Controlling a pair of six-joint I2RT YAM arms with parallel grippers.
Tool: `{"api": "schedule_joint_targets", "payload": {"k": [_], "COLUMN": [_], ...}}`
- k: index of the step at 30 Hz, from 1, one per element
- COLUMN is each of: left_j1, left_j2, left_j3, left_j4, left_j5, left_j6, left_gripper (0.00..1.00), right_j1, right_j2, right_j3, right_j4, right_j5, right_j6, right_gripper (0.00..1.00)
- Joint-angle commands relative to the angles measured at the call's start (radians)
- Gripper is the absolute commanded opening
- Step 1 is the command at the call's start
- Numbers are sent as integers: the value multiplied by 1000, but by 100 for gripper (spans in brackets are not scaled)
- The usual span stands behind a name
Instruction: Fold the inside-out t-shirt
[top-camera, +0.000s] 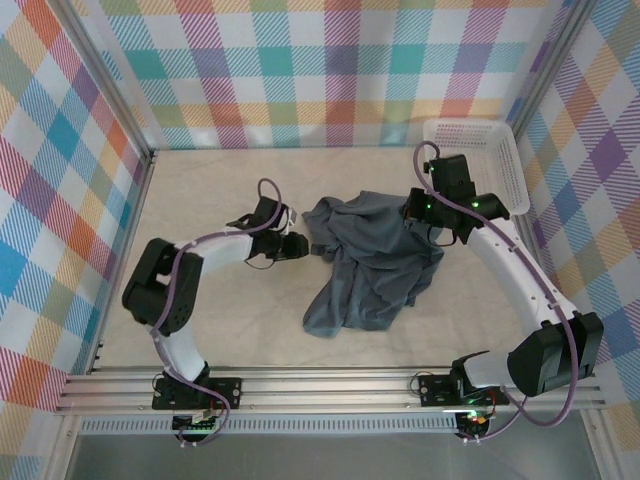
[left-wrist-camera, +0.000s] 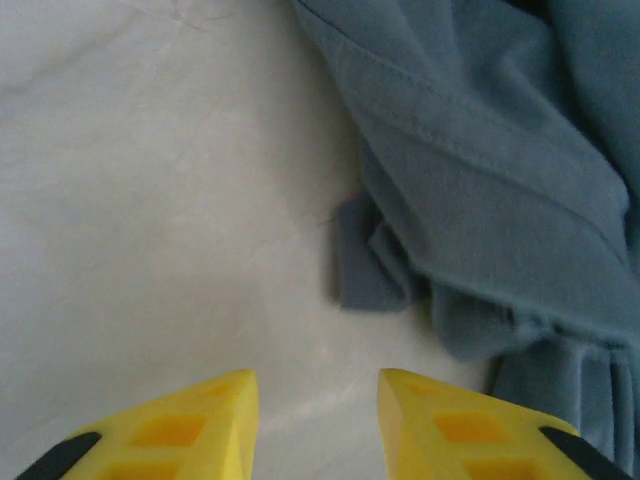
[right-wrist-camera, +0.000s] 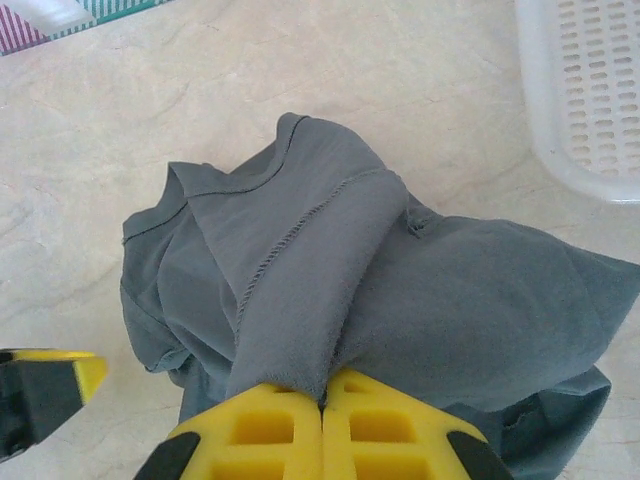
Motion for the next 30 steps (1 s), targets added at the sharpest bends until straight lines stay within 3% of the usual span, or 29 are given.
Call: {"api": "schedule_joint_targets", "payload": {"k": [1, 6, 10, 16, 22, 27, 29, 30], "left_j1": [-11, -26, -39, -68, -103, -183, -190, -189], "left_j2": [64, 108, 151, 194, 226, 254, 263, 264], "left_j3": [77, 121, 144, 178, 221, 294, 301, 300], "left_j4": [29, 33, 18, -52, -145, -303, -321, -323], "left_j5": [31, 36, 81, 26, -25, -304, -335, -341], "left_j6": [-58, -58, -40, 10, 88, 239, 264, 266], "left_gripper": [31, 39, 40, 34, 41, 32, 24, 14], "right_j1": [-5, -4, -4, -6, -5, -5, -5, -6], "right_j2": [-42, -69, -69, -91, -97, -103, -108, -107], "right_j3": [11, -8, -12, -3, 5, 15, 20, 24], "right_j4": [32, 34, 32, 44, 35, 35, 40, 38], "right_j5": [-38, -34, -33, -51, -51, -45, -38, -34], "right_j6": [30, 41, 44, 66, 67, 79, 81, 80], "right_gripper": [0, 0, 0, 0, 0, 0, 0, 0]}}
